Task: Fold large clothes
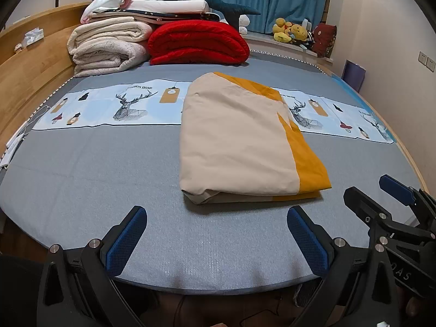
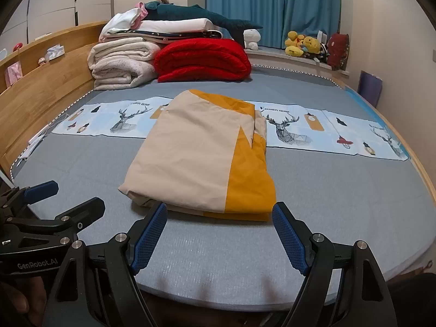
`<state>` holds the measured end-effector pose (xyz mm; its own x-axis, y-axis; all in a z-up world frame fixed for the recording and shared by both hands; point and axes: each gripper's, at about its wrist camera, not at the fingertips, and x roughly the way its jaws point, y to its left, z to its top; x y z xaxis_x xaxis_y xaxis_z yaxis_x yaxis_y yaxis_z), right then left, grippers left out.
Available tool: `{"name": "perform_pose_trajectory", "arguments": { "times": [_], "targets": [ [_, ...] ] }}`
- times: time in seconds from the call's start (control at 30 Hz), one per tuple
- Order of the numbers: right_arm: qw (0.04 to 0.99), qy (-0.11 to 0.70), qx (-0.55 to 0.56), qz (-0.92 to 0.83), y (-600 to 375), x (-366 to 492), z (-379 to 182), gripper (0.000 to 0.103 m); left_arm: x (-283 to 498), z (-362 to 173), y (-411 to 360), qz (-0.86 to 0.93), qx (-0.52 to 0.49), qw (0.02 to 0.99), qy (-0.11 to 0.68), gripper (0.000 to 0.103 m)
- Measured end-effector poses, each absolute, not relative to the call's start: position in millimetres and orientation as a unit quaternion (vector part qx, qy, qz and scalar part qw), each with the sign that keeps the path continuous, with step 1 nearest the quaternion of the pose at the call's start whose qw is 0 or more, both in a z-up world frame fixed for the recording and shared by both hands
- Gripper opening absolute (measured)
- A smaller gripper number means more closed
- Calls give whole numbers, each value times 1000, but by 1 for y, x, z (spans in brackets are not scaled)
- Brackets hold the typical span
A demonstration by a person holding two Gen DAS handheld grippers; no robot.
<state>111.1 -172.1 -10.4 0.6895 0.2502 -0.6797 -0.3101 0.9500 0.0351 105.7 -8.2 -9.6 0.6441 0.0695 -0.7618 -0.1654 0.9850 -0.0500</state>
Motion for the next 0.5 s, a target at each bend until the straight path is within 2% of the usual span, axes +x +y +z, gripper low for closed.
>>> {"name": "perform_pose_trajectory", "arguments": {
  "times": [0.5],
  "targets": [
    [918, 363, -41, 153, -173, 111, -11, 80, 106, -9, -10, 66, -59, 905, 416, 102]
  ]
}}
